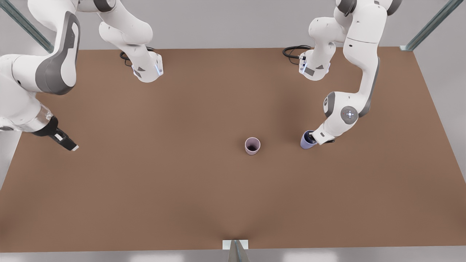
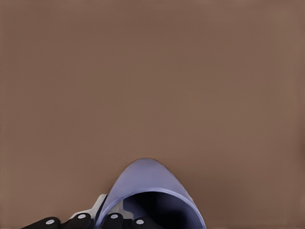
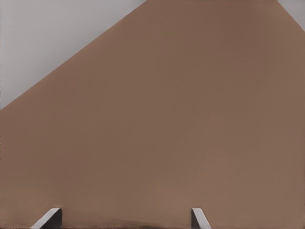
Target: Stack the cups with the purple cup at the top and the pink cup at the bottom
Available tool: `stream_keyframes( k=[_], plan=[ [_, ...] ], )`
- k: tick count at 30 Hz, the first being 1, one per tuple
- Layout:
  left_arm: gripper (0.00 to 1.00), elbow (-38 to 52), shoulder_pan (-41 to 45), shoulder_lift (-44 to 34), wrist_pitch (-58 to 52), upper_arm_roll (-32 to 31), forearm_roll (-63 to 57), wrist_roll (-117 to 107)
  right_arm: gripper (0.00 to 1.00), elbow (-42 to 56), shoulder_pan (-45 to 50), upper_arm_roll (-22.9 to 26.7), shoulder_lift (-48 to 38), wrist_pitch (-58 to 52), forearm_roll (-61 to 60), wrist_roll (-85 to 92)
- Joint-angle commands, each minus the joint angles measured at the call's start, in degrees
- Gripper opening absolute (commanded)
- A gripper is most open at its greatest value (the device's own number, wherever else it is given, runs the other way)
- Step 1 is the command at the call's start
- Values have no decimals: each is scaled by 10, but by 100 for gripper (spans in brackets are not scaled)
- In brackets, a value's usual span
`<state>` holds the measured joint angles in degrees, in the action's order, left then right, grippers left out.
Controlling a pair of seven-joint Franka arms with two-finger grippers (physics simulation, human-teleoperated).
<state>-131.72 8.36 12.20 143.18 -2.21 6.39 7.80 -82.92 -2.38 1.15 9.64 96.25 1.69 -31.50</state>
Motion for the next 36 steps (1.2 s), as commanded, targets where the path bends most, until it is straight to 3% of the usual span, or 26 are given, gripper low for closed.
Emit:
stream_keyframes(
  k=[1,4,8,14,19,36],
  plan=[
    [21,17,3,-14,-69,-9,36,-9,100,9,5,-1,5,-46,8,393],
    [21,74,3,-29,-146,-69,36,-122,100,15,5,-1,0,-54,4,388],
    [21,128,9,-15,-146,-121,36,-223,100,16,0,0,2,-48,6,388],
    [21,247,57,45,-178,-122,35,-310,100,16,0,0,6,-47,4,393],
    [21,294,92,77,-178,-122,29,-365,100,16,0,0,9,-47,4,392],
    [21,307,103,133,-172,-122,29,-372,100,16,0,0,12,-33,4,388]
  ],
)
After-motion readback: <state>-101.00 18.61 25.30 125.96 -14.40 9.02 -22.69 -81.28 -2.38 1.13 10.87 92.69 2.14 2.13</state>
